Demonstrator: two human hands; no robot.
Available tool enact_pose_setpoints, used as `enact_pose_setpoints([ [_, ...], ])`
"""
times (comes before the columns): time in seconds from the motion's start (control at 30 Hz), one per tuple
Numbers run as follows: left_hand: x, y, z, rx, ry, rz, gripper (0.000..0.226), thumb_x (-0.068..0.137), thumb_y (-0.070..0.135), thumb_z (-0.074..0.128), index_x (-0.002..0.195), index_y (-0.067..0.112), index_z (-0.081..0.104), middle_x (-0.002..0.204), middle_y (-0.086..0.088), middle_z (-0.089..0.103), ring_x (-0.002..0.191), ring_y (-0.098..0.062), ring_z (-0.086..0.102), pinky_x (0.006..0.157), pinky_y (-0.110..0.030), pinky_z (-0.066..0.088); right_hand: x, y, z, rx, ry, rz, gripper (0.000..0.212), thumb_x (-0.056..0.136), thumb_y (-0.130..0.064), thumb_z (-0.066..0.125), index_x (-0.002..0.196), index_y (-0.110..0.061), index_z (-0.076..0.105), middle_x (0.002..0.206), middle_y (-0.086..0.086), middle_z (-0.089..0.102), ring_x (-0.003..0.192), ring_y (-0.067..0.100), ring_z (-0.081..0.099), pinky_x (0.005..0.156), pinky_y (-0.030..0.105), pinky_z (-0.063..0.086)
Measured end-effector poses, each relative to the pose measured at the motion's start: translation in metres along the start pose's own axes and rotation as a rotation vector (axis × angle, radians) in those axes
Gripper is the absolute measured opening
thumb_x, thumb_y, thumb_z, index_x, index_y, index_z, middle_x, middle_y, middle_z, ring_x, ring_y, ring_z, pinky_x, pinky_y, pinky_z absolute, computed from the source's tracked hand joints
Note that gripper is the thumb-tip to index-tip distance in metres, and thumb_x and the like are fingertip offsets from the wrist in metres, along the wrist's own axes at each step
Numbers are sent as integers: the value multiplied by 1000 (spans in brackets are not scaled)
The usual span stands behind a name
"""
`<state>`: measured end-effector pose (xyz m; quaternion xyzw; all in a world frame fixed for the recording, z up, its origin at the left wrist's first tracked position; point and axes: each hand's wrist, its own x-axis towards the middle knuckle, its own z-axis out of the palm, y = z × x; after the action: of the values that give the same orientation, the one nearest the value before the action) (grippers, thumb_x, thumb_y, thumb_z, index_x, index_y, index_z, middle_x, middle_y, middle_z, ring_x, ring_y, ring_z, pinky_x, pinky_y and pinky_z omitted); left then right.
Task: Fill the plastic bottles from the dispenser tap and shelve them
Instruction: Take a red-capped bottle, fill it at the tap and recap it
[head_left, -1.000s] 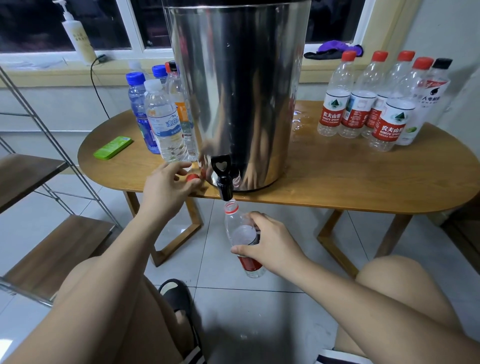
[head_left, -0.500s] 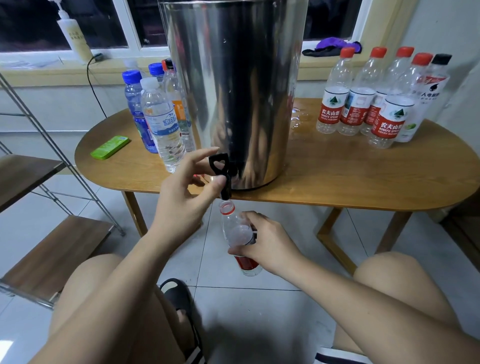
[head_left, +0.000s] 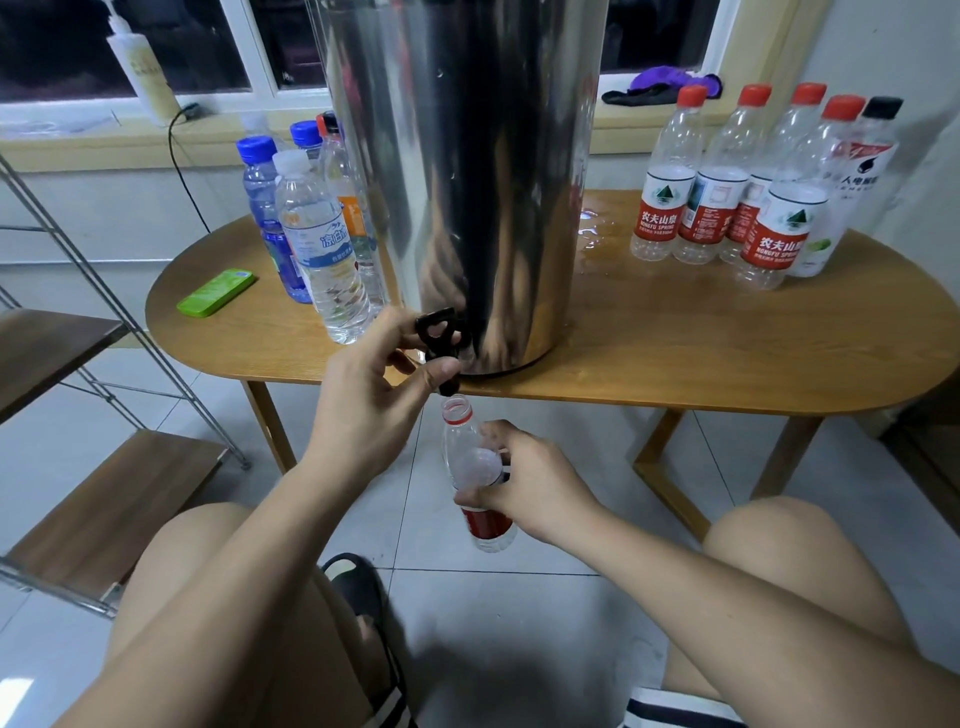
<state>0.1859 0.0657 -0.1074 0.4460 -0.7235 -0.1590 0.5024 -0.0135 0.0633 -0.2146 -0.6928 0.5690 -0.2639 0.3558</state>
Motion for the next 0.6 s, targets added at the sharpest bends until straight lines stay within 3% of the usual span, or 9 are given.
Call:
enact_pose_setpoints([
  [0.3, 0, 8, -2, -42, -22, -4, 23, 99, 14, 78, 113, 29, 68, 111, 1, 78, 101, -14, 76, 86, -52, 58, 1, 0, 7, 29, -20, 9, 90, 55, -65, 90, 135, -39, 58, 127, -17, 71, 111, 16, 72, 95, 44, 62],
  [0.47, 0, 9, -1, -53, -15, -8, 23, 100, 10, 78, 111, 27, 68, 109, -1, 78, 97, -11, 77, 85, -49, 59, 1, 1, 9, 45, -38, 11, 89, 53, -65, 88, 134, -41, 58, 124, -18, 72, 110, 15, 72, 93, 43, 63],
  [0.6, -1, 6, 0, -61, -16, -26, 16, 101, 13, 77, 113, 21, 69, 110, 3, 78, 101, -17, 77, 87, -56, 60, 1, 1, 10, 59, -48, 20, 90, 49, -70, 82, 131, -42, 57, 123, -17, 72, 111, 15, 72, 93, 43, 63],
])
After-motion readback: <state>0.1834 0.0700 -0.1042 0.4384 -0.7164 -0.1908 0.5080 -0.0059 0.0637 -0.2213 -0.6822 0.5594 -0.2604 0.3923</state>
